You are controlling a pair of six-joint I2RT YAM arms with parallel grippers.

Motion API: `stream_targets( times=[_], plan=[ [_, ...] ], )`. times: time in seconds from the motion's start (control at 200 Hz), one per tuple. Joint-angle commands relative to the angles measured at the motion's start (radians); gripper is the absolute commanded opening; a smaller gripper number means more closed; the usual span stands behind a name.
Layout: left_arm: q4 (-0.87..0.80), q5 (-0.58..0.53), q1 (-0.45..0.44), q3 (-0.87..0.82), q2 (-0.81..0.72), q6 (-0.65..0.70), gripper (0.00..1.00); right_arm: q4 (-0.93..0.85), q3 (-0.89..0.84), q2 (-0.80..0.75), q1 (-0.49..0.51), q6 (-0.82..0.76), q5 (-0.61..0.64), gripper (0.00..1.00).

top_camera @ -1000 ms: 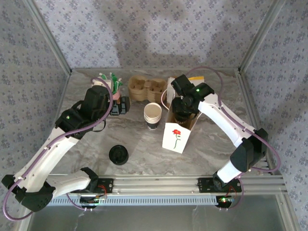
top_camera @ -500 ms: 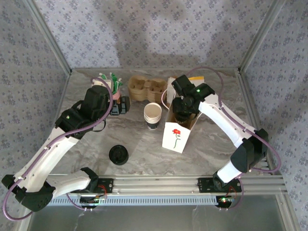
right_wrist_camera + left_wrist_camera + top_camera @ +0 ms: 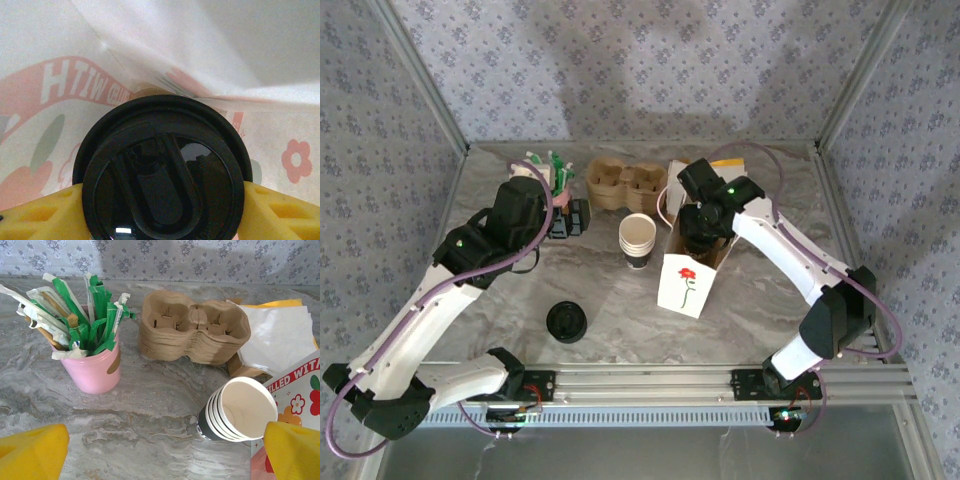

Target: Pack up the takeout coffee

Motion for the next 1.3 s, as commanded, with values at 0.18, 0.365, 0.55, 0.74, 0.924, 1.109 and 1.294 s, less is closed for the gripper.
stream_targets(
  times=[0.18,0.365,0.55,0.74,0.924,1.109,1.294],
  plan=[
    [-0.026,-0.014,-0.004,0.048,0.013,0.009,1.0,0.013,-0.025,-0.024,-0.008,-0.014,0.011,0.68],
    [-0.03,-0.019,-0.008,0.054,0.016,0.008,1.0,0.023,-0.04,-0.018,-0.008,-0.018,0.007,0.68],
    [-0.036,-0.02,-0.012,0.068,0.027,0.011,1.0,0.039,-0.058,-0.016,-0.01,-0.019,0.005,0.68],
    [-0.04,-0.024,-0.016,0.078,0.036,0.013,1.0,0.05,-0.068,-0.008,-0.014,-0.022,0.0,0.68],
    [-0.039,-0.027,-0.019,0.083,0.042,0.014,1.0,0.051,-0.07,0.003,-0.015,-0.025,0.0,0.68],
    [-0.04,-0.029,-0.021,0.086,0.047,0.016,1.0,0.054,-0.078,0.007,-0.015,-0.025,0.0,0.69],
    [-0.041,-0.031,-0.022,0.083,0.044,0.016,1.0,0.06,-0.094,0.009,-0.016,-0.023,0.002,0.69]
  ],
)
